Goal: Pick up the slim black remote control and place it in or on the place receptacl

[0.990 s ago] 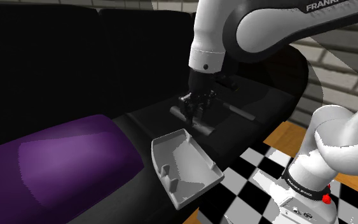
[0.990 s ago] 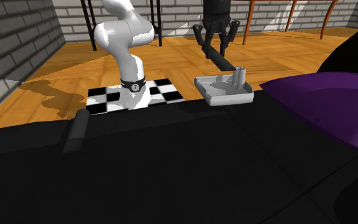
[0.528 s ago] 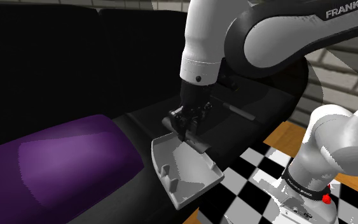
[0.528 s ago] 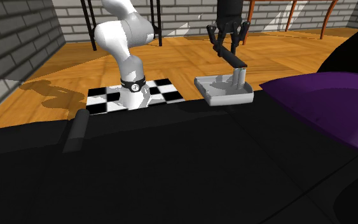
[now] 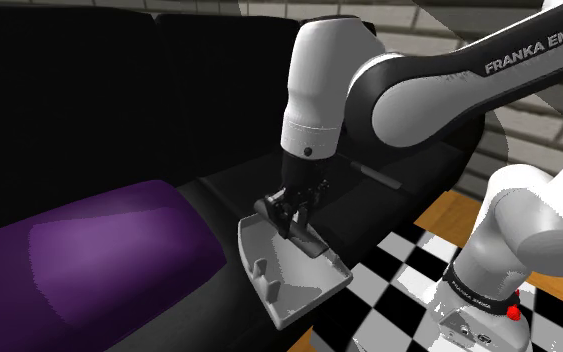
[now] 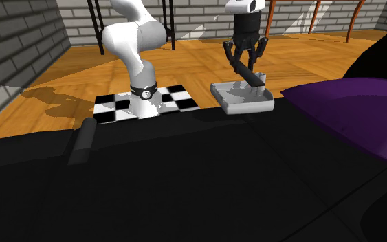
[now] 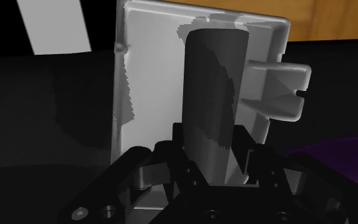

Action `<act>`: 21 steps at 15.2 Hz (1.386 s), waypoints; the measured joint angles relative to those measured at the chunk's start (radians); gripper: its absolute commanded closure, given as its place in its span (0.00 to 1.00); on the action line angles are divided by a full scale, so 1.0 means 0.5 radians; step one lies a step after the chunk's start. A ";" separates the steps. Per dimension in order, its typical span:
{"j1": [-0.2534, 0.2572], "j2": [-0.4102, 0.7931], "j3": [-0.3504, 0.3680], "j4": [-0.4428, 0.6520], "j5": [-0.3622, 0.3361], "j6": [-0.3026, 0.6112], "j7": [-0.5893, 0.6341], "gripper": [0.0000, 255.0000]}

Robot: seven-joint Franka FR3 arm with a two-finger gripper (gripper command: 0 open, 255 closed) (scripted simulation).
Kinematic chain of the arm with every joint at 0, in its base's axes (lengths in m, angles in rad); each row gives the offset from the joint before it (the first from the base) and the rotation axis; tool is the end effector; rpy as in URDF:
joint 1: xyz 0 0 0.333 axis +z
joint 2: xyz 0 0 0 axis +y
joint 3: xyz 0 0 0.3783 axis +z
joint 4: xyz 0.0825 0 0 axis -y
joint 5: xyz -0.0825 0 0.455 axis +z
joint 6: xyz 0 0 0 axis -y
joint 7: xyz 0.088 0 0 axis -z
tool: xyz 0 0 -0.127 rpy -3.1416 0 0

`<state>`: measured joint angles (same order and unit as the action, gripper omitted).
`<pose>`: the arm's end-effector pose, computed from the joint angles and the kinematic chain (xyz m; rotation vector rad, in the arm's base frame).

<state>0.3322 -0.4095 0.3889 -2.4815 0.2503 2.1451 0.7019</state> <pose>0.3388 0.3194 0.4318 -3.0517 0.2099 -0.0037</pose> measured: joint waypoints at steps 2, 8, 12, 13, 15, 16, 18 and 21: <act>0.003 0.017 0.010 -0.039 0.006 0.055 0.000 1.00; 0.001 0.027 0.011 -0.047 0.005 0.075 -0.003 0.00; 0.001 0.028 0.011 -0.047 0.005 0.075 -0.003 0.00; 0.001 0.028 0.011 -0.047 0.005 0.075 -0.003 0.00; 0.000 0.009 0.003 -0.022 0.002 0.034 -0.004 0.00; -0.001 -0.016 -0.009 0.005 0.000 -0.018 -0.008 0.00; -0.003 -0.064 -0.031 0.071 -0.006 -0.132 -0.009 0.00; -0.004 -0.088 -0.043 0.111 -0.010 -0.198 -0.008 0.00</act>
<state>0.3302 -0.4534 0.3675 -2.4259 0.2451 2.0463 0.6977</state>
